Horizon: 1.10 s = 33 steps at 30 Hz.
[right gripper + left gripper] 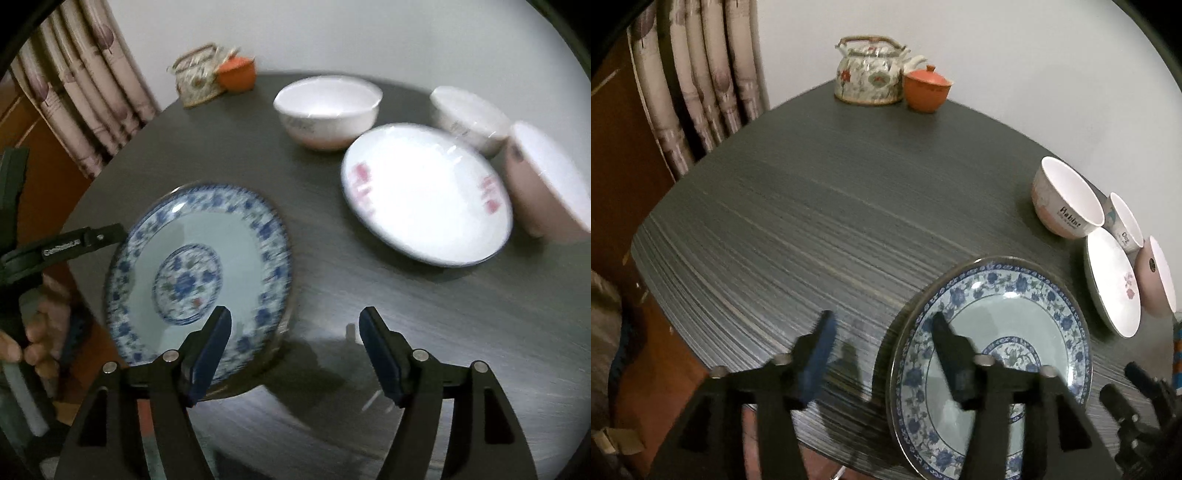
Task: Organize plates and bowls
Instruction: 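Move the left tool to the rim of the pink-flowered white plate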
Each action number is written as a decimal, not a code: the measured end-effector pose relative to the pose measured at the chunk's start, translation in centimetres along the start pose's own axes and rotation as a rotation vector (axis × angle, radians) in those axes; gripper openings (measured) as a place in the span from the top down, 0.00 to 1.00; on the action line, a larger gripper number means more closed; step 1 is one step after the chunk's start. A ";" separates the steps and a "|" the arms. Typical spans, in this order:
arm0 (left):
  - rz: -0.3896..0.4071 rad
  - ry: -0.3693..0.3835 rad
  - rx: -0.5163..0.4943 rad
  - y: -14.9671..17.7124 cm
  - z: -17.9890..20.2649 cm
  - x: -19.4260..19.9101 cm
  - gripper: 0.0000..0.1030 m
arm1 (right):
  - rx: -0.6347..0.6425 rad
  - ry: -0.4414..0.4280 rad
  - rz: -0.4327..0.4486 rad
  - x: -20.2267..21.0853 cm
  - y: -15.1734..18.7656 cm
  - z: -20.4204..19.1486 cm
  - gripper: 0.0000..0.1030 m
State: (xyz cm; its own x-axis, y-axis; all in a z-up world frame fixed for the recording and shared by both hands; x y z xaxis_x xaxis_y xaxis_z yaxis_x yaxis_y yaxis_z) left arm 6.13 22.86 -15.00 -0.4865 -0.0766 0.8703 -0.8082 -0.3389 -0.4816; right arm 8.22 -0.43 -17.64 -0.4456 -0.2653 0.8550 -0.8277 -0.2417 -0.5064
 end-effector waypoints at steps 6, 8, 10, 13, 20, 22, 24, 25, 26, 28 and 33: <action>0.053 -0.034 -0.052 -0.4 0.8 0.9 0.44 | -0.031 0.031 0.084 1.7 -0.3 2.4 0.33; 0.068 -0.048 -0.074 -0.5 1.2 1.2 0.44 | -0.055 0.047 0.099 2.0 -0.4 3.5 0.33; 0.078 -0.056 -0.098 -0.5 1.7 1.4 0.44 | -0.073 0.063 0.106 2.1 -0.4 4.4 0.33; 0.076 -0.042 -0.160 -0.5 3.3 1.8 0.44 | -0.109 0.081 0.119 2.5 -0.3 6.3 0.33; 0.072 0.026 -0.269 -0.9 8.5 2.1 0.43 | -0.168 0.108 0.135 3.2 0.0 9.8 0.33; 0.064 0.059 -0.293 -0.9 10.5 2.1 0.43 | -0.173 0.107 0.135 3.3 0.1 10.5 0.33; 0.058 0.085 -0.312 -0.9 12.2 2.0 0.43 | -0.177 0.116 0.133 3.4 0.1 11.3 0.33; 0.054 0.099 -0.321 -1.0 13.3 1.9 0.43 | -0.178 0.116 0.135 3.5 0.1 11.6 0.33; 0.053 0.109 -0.330 -1.2 14.1 1.9 0.43 | -0.181 0.123 0.136 3.5 0.1 12.1 0.33; 0.057 0.123 -0.345 -1.3 15.7 1.8 0.43 | -0.201 0.122 0.138 3.6 -0.1 13.0 0.33; 0.061 0.151 -0.349 -2.2 19.3 1.0 0.42 | -0.245 0.119 0.150 3.4 -0.7 15.1 0.33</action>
State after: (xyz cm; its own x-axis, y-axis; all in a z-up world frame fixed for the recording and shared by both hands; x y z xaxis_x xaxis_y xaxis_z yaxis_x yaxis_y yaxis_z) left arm 13.87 5.45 -11.10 -0.5598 0.0611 0.8264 -0.8278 0.0036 -0.5610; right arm 12.45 -15.23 -16.05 -0.5940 -0.1665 0.7870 -0.8007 0.0278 -0.5985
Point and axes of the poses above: each gripper's, at about its wrist camera, not at the fingertips, and x roughly against the way its jaws point, z to its right, y to its underside, the point moved 6 cm from there along -x, roughly the way its jaws point, and after that the axes turned 1 degree about x, right-handed, at the moved point
